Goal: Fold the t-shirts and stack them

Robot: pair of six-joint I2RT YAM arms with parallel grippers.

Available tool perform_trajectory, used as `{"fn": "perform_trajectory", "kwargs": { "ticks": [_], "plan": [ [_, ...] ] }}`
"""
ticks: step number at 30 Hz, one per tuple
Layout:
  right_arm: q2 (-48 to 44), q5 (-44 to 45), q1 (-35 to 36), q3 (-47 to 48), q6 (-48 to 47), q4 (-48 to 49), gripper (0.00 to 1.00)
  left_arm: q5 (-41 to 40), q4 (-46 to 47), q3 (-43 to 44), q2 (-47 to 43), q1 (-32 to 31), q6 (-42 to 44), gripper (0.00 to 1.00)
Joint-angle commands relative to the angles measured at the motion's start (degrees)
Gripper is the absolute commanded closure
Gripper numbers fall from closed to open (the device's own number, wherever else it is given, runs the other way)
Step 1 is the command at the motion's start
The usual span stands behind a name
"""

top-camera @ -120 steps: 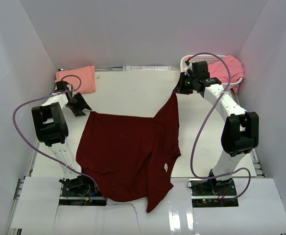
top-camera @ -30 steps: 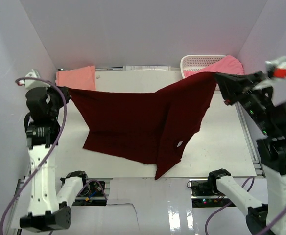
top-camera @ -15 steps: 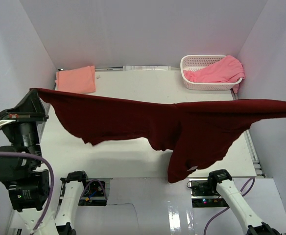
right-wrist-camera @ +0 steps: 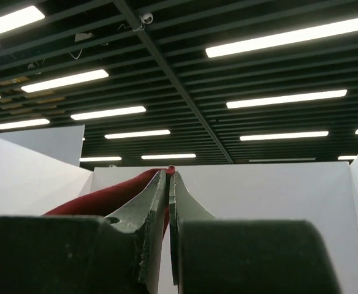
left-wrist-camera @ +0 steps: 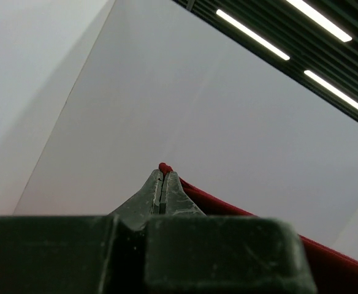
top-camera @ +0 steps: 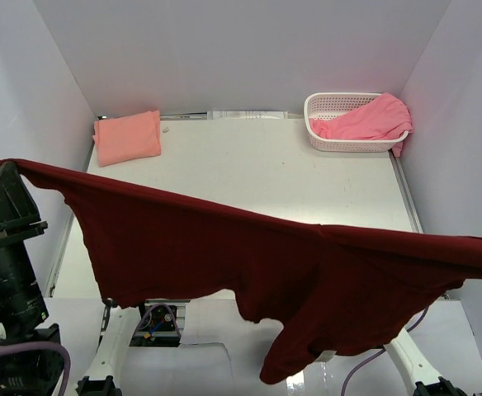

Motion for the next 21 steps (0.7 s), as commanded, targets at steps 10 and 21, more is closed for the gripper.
{"fn": "perform_trajectory", "kwargs": {
  "ticks": [10,21],
  "plan": [
    [2.8,17.6,0.3,-5.7,3.8,-1.1,0.92,-10.0,-2.4,-6.2,0.0,-0.4,3.2,1.0],
    [0.2,6.1,0.3,-45.0,28.0,-24.7,0.92,-11.3,-11.0,-29.3,-1.8,-0.4,-3.1,1.0]
  ]
}}
